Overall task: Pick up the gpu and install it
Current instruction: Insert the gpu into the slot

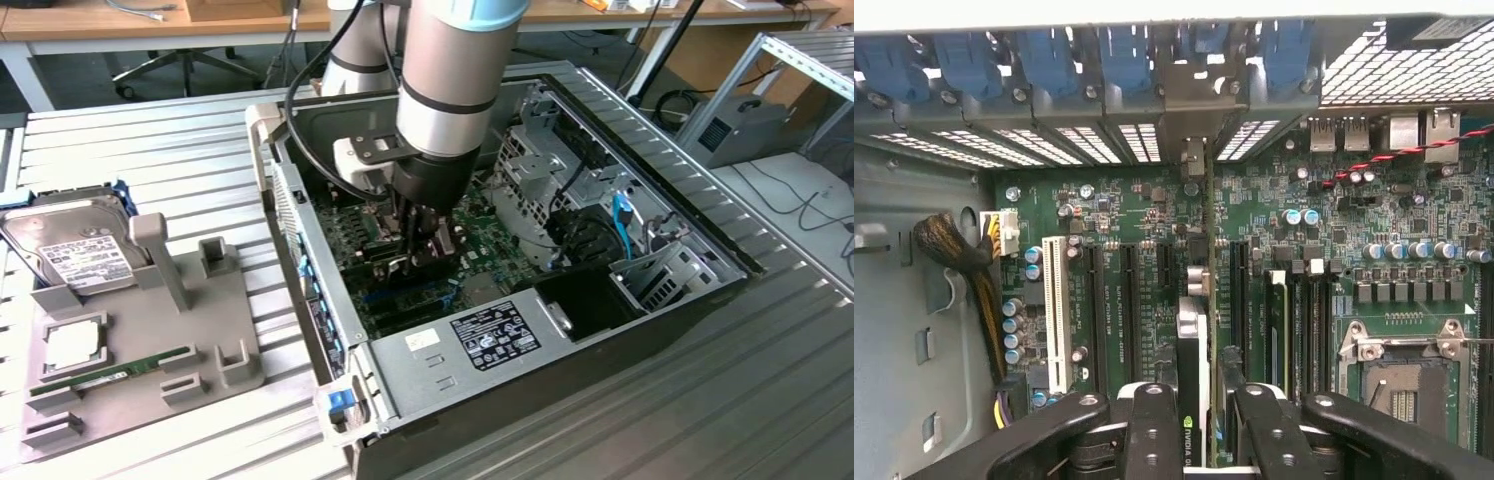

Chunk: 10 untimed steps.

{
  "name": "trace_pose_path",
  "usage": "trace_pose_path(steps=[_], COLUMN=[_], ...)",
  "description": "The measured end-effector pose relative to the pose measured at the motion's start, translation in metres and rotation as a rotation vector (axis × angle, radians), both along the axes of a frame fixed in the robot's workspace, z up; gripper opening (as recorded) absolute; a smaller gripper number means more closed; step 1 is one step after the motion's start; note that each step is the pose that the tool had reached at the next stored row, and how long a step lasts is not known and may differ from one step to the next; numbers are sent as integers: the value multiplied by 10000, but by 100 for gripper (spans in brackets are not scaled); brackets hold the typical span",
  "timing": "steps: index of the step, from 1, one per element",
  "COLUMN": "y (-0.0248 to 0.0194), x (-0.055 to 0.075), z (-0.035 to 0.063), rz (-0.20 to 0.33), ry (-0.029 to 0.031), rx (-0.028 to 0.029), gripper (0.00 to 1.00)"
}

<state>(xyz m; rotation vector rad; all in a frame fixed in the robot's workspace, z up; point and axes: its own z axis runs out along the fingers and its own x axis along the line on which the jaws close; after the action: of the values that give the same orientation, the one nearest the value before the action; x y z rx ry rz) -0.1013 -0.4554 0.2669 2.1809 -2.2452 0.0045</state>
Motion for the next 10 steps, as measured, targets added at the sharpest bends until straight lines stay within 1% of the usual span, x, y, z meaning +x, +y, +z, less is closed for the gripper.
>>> trace_pose_path(steps=[10], y=[0], x=[0], z=[-1], rz=[0], ry=[-1], rx=[2], gripper=[26])
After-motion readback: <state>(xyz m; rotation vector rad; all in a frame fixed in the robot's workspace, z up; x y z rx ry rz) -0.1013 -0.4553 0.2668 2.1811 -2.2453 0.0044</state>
